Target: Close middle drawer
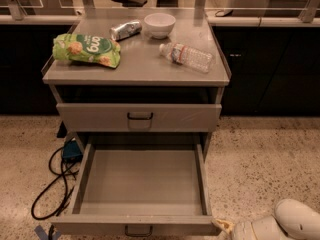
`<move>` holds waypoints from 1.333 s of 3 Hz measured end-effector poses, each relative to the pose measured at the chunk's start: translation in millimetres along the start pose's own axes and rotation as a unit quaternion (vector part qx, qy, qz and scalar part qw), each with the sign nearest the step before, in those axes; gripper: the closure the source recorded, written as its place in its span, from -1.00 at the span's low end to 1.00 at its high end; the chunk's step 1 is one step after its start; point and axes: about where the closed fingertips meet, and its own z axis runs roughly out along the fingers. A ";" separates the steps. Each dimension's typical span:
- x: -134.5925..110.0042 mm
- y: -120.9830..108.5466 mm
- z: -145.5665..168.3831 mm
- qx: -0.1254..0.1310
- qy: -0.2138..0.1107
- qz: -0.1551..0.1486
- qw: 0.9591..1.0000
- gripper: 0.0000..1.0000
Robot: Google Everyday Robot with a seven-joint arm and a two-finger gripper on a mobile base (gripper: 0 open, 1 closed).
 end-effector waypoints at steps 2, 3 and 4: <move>13.7 19.7 4.4 0.006 -0.019 0.017 1.000 -1.00; 28.5 31.0 21.3 -0.014 -0.043 0.036 0.998 -1.00; 29.1 31.6 23.5 -0.016 -0.045 0.037 0.998 -1.00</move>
Offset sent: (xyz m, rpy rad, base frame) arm -0.0577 -0.0073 -0.0144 0.0657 0.0239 -0.1146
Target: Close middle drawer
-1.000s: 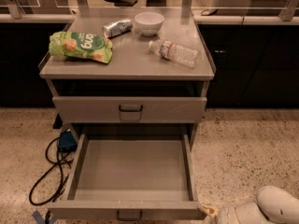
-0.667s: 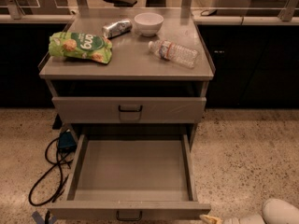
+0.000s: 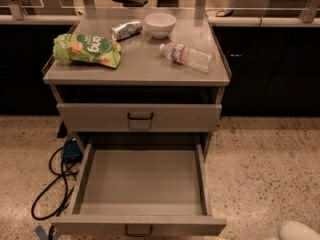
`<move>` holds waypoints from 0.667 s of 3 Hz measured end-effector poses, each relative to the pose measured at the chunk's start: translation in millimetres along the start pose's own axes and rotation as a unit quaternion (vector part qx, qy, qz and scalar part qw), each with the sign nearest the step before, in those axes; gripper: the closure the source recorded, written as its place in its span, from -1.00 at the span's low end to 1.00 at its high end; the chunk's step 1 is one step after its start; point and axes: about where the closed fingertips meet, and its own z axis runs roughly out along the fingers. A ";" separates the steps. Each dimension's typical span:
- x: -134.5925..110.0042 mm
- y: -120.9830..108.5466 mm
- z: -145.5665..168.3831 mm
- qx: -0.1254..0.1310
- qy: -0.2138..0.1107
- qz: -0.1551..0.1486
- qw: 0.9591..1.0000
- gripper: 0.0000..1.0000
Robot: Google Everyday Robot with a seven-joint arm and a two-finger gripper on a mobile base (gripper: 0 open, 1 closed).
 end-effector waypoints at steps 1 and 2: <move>-8.2 -30.1 -10.1 0.030 -0.017 -0.019 0.999 -1.00; -16.4 -70.4 -25.0 0.071 -0.039 -0.026 0.996 -1.00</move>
Offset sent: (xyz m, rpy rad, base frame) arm 0.1386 -0.0578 -0.0039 0.0067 -0.2331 -0.2245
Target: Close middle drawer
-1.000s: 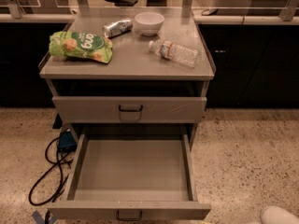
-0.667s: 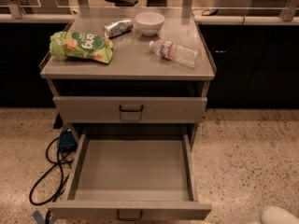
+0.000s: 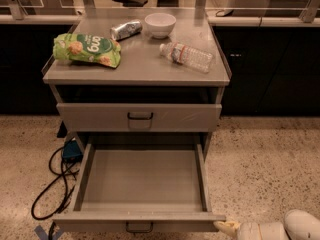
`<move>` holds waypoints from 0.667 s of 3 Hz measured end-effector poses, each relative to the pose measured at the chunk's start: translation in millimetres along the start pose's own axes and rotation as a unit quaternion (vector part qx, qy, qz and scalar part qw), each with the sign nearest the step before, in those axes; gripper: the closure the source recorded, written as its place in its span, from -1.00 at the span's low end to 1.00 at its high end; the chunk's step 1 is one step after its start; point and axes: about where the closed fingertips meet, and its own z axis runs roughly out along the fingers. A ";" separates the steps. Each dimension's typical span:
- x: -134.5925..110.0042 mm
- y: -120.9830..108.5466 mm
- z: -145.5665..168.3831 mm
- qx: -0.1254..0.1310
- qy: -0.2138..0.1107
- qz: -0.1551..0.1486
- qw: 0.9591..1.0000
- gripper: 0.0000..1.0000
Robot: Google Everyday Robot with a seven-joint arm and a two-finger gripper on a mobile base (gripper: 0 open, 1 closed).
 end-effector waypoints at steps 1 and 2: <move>0.1 -1.6 -0.5 0.002 -0.001 0.001 1.000 -1.00; 15.9 -35.7 -1.4 0.011 -0.013 0.038 0.999 -1.00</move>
Offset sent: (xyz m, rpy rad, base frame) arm 0.0951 -0.0745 -0.0810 0.0689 0.1661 -0.2499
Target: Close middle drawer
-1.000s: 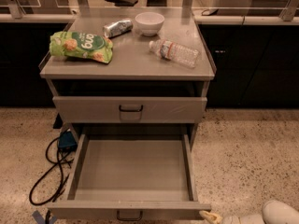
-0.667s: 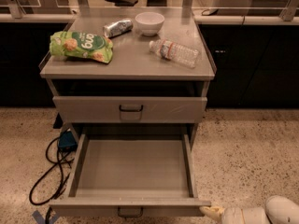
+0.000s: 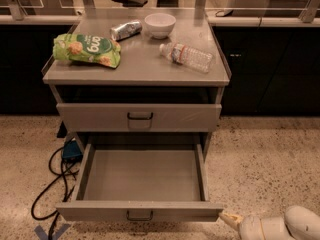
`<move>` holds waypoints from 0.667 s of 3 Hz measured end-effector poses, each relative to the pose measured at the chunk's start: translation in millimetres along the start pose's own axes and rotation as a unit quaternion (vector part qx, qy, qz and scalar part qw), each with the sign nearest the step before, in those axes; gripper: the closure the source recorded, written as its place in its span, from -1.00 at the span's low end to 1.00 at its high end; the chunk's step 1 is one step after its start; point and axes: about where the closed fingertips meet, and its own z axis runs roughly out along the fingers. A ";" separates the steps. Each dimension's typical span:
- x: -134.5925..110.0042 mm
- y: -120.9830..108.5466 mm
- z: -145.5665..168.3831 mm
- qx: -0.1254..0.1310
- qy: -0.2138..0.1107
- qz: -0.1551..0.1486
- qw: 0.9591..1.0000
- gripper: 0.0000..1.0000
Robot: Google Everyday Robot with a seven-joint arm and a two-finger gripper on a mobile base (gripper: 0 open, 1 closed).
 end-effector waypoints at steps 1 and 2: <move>12.0 -26.5 10.2 -0.020 0.000 0.037 0.999 -1.00; 11.9 -26.4 10.4 -0.020 0.000 0.037 0.999 -1.00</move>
Offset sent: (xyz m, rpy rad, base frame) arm 0.0189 -0.0059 -0.0238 0.0267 0.0791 -0.0109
